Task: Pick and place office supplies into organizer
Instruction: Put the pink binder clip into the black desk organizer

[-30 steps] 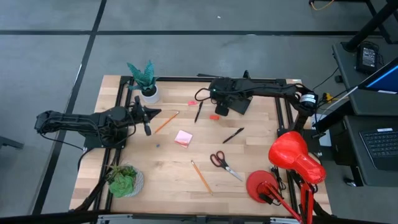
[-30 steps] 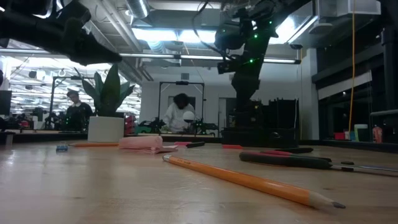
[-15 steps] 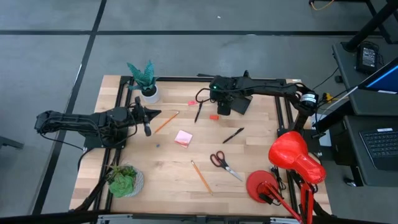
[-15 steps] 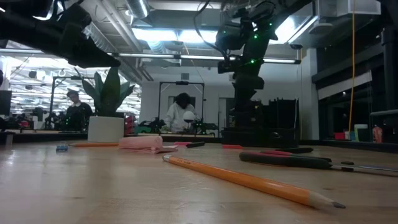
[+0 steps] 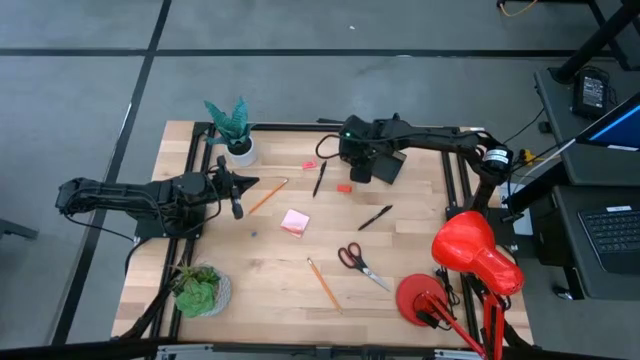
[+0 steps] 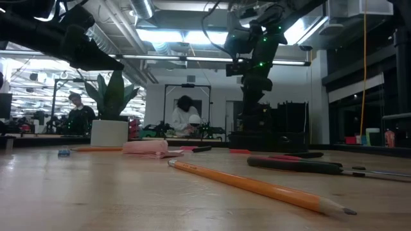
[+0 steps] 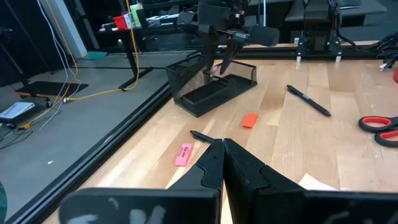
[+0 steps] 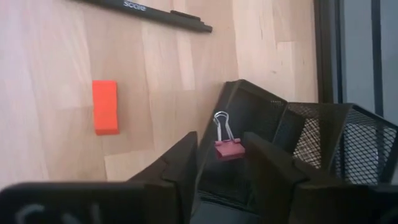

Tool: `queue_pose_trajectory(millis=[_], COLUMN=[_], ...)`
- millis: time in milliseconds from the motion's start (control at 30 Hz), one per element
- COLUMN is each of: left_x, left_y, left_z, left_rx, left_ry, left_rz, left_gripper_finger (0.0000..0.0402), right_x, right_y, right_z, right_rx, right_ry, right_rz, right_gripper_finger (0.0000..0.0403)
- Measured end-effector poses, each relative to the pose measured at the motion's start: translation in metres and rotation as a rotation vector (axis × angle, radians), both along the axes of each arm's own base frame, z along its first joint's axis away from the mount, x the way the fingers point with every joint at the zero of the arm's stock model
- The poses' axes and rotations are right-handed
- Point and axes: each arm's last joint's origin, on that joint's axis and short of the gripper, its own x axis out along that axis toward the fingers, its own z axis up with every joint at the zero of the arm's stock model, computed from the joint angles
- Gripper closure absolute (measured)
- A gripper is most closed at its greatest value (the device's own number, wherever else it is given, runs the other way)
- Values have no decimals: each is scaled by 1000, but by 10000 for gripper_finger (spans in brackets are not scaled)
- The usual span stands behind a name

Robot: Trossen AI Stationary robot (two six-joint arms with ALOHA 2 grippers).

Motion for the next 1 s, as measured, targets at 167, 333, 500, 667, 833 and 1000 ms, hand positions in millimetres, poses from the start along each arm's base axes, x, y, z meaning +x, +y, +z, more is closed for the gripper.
queue_pose_trajectory(millis=[167,333,500,667,833,1000], left_x=[0,1,1,1,1,1], left_y=[0,-2,-2,-2,-2,-2], left_z=[0,0,0,0,0,0], left_rx=[-16,-30,-30,-42,-47,-56], left_ry=[-7,-8,-8,-14,-16,-20], left_rz=[-13,-73,-73,-70,-69,-67], left_gripper_finger=[398,398,398,398,398,398], right_x=[0,0,0,0,0,3], right_y=[0,0,0,0,1,-2], right_z=[0,0,0,0,-1,-14], right_rx=[2,1,5,8,12,21], right_ry=[0,0,-3,-3,1,37], right_rz=[1,1,-10,-18,-22,-73], right_gripper_finger=[305,308,308,297,257,211])
